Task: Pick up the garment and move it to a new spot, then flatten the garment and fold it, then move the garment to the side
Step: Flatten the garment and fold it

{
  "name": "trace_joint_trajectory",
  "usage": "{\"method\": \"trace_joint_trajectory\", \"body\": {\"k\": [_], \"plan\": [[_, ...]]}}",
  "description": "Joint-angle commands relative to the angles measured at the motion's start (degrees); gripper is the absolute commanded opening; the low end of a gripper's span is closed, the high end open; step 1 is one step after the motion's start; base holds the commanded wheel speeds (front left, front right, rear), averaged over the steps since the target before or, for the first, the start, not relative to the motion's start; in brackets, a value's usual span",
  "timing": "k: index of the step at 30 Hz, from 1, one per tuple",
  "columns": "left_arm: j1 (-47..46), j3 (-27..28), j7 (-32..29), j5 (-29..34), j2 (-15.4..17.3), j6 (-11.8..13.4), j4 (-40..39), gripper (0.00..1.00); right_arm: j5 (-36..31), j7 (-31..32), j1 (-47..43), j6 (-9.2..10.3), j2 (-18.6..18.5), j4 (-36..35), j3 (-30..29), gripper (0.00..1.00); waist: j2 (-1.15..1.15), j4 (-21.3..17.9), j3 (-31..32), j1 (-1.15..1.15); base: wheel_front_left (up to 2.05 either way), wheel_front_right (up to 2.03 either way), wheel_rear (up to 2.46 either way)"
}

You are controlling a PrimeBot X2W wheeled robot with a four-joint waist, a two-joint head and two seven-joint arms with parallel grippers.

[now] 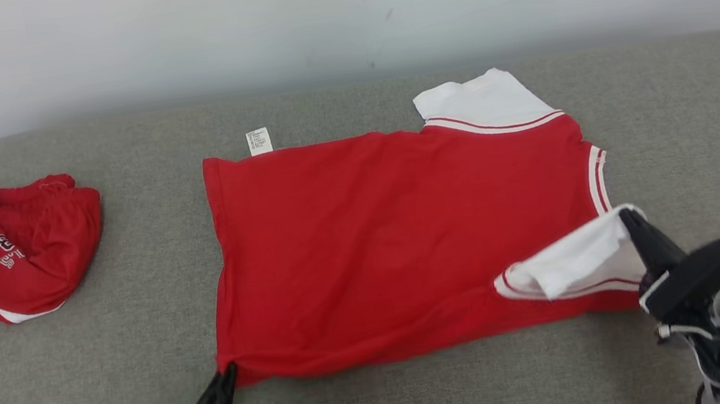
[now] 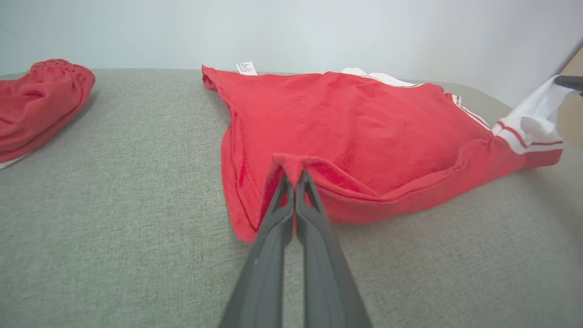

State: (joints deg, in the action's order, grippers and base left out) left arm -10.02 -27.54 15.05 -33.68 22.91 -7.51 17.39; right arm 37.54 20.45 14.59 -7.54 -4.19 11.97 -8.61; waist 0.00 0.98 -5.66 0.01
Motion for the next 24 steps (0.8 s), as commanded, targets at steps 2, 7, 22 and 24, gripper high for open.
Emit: {"method": "trace_joint_trajectory", "body": {"k": [2, 7, 22, 24], "plan": [[-1.98, -0.51, 0.18, -0.33, 0.36, 0.07, 0.51, 0.0, -0.95, -0.99, 3.52, 0.12, -0.86, 3.78, -0.41, 0.0, 0.0, 0.52, -0.91, -0.01, 0.0, 0.0, 0.0], [-6.09, -2.0, 0.18, -1.06, 0.48, 0.07, 2.13, 0.0, -2.11, -3.01, 10.36, 0.11, -1.79, 11.88, -0.04, 0.0, 0.0, 1.26, -2.64, -0.01, 0.0, 0.0, 0.0], [-14.82, -3.18, 0.18, -1.48, -1.21, 0.06, 9.63, 1.0, -2.17, -13.42, 21.43, 0.12, -2.93, 27.6, 5.33, 1.0, 0.0, 0.34, -5.71, -0.01, 0.0, 0.0, 0.0], [-14.26, -2.04, 0.18, -0.56, -1.65, 0.06, 9.84, 1.0, -1.66, -14.95, 20.81, 0.12, -3.9, 27.77, 7.03, 1.0, 0.0, 0.22, -5.29, -0.01, 0.0, 0.0, 0.0]]}}
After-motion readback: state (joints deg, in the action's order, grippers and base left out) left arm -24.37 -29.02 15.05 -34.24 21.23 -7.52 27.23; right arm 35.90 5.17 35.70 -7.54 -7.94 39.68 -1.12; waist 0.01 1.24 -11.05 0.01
